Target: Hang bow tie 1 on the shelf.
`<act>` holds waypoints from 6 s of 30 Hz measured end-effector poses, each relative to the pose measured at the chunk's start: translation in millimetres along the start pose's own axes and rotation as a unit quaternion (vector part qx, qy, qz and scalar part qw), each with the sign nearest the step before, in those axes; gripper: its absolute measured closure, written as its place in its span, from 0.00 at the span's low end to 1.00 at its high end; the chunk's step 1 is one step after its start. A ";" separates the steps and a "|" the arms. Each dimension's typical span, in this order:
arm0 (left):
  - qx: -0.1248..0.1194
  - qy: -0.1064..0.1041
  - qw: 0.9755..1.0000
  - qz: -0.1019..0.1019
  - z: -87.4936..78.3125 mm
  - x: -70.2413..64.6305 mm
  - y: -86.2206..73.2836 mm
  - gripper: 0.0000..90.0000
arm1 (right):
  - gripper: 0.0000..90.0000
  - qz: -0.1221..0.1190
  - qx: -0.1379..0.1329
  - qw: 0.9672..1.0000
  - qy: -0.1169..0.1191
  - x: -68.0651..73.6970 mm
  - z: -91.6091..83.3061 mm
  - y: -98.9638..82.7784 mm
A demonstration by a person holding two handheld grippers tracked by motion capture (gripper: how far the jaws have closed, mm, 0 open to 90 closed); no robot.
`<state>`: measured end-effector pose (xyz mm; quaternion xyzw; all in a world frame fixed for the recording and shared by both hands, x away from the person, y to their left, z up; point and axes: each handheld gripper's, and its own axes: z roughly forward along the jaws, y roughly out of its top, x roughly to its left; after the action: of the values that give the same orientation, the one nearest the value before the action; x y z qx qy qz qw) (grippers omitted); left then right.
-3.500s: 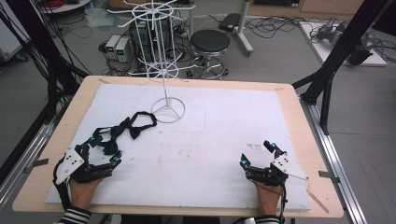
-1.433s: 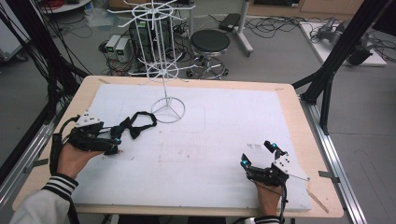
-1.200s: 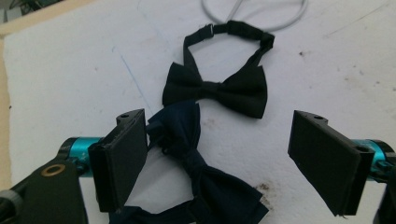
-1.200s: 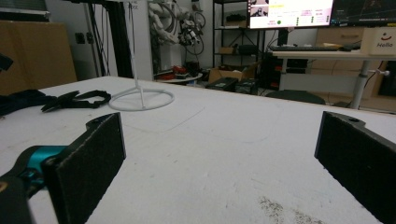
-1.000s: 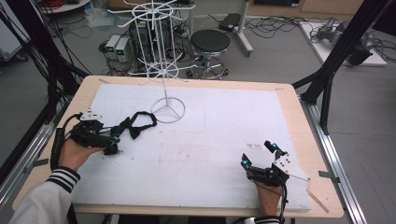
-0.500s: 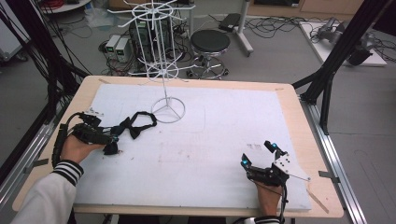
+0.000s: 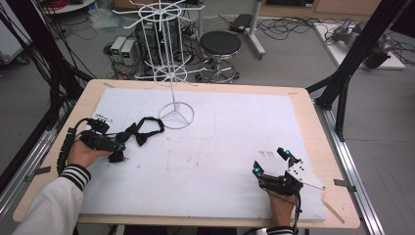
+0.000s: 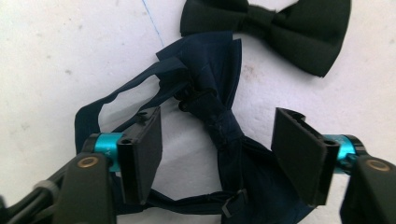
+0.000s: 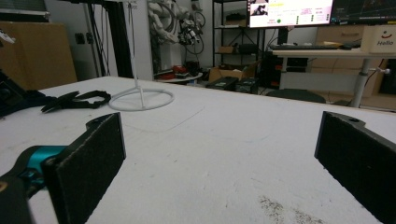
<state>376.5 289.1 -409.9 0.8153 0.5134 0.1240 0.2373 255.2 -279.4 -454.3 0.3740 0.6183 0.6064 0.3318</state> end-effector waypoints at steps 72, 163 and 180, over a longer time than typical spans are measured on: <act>-0.261 -0.032 0.964 0.023 -62.7 -22.1 5.5 0.83 | 0.01 -0.005 0.003 1.000 -0.004 1.2 0.3 0.2; -0.322 -0.097 0.937 0.096 -78.4 -89.7 95.5 0.83 | 0.01 -0.002 -0.001 1.000 -0.004 1.1 -0.3 -0.2; -0.295 -0.094 0.944 0.113 -56.0 -97.9 89.9 0.83 | 0.01 -0.003 0.000 1.000 -0.004 1.1 -0.4 -0.1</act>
<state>378.2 183.6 -311.6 0.7695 0.3337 0.2184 0.4988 254.2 -278.6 -454.3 0.3749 0.6177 0.6041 0.3361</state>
